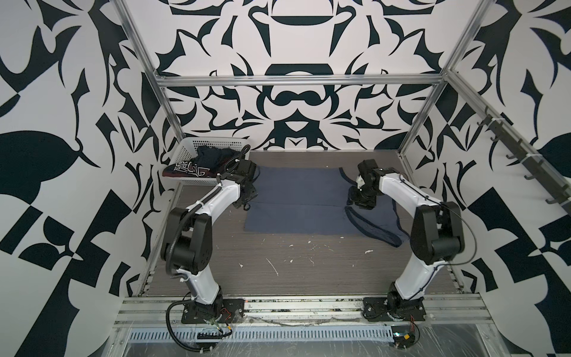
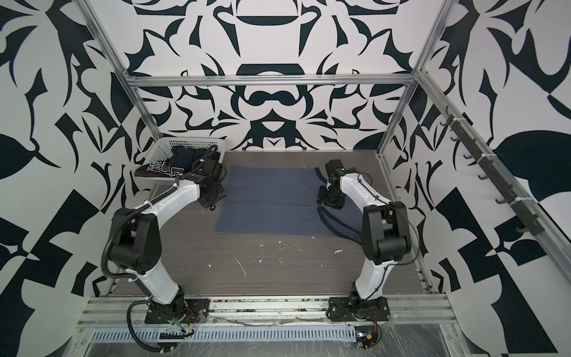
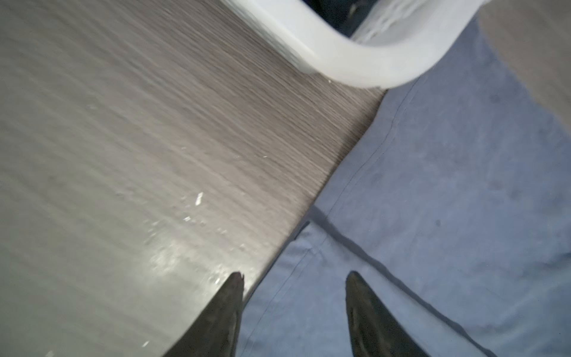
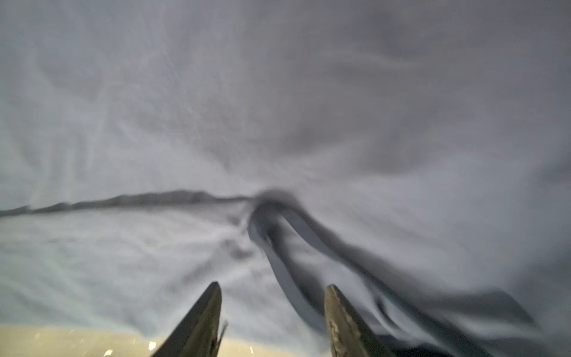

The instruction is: Fold and stack the tank tops

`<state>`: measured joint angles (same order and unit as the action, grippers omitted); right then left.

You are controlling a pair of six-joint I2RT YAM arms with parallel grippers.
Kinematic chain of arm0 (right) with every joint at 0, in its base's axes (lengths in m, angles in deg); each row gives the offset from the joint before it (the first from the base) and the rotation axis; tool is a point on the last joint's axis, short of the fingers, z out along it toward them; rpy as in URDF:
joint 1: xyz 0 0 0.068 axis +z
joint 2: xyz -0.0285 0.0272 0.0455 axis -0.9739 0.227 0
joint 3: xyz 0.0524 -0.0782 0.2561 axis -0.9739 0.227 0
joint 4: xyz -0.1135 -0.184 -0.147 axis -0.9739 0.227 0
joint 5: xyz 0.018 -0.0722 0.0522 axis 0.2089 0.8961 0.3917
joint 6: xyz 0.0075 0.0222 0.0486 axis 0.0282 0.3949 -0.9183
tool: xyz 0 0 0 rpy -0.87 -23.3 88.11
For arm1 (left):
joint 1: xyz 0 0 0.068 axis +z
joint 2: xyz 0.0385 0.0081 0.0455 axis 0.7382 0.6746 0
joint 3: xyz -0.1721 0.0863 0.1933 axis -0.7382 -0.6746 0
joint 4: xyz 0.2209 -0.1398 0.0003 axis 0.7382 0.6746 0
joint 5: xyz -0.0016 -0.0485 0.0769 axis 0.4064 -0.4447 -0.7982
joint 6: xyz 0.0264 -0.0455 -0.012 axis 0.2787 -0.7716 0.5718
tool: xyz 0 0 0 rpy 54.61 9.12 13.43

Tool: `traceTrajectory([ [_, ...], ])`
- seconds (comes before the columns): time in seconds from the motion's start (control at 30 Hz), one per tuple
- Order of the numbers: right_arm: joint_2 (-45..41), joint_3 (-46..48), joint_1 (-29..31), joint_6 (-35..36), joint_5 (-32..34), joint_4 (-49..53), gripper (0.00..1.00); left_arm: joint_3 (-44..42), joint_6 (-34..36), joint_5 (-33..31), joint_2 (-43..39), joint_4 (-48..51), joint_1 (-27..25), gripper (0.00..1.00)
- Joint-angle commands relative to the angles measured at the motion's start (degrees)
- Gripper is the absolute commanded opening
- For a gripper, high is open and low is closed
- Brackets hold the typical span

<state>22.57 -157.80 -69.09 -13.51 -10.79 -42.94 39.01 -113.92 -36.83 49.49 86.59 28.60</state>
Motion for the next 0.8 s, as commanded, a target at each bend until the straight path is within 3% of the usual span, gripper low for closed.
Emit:
traceTrajectory([
  [0.0,-11.0,6.4,-4.1,-1.7,1.0,0.7,0.58,-4.4,0.4,-0.3,-7.4,0.0,-4.7,0.58],
  [0.17,-22.0,19.0,-14.2,-4.2,-1.3,-1.9,0.56,-12.5,0.0,8.6,-7.7,-11.0,-9.3,0.57],
  [0.3,-24.7,24.6,-23.2,-5.1,-4.1,-2.6,0.54,-13.5,0.9,12.0,-2.7,-16.0,-9.7,0.55],
  [0.5,-28.0,29.9,-24.1,-7.7,4.0,-0.5,0.62,-13.0,1.9,14.2,1.9,-18.3,-8.2,0.56],
  [0.77,-27.3,32.9,-23.8,-11.8,8.6,-1.9,0.63,-15.8,1.8,17.3,3.6,-22.2,-5.0,0.55],
])
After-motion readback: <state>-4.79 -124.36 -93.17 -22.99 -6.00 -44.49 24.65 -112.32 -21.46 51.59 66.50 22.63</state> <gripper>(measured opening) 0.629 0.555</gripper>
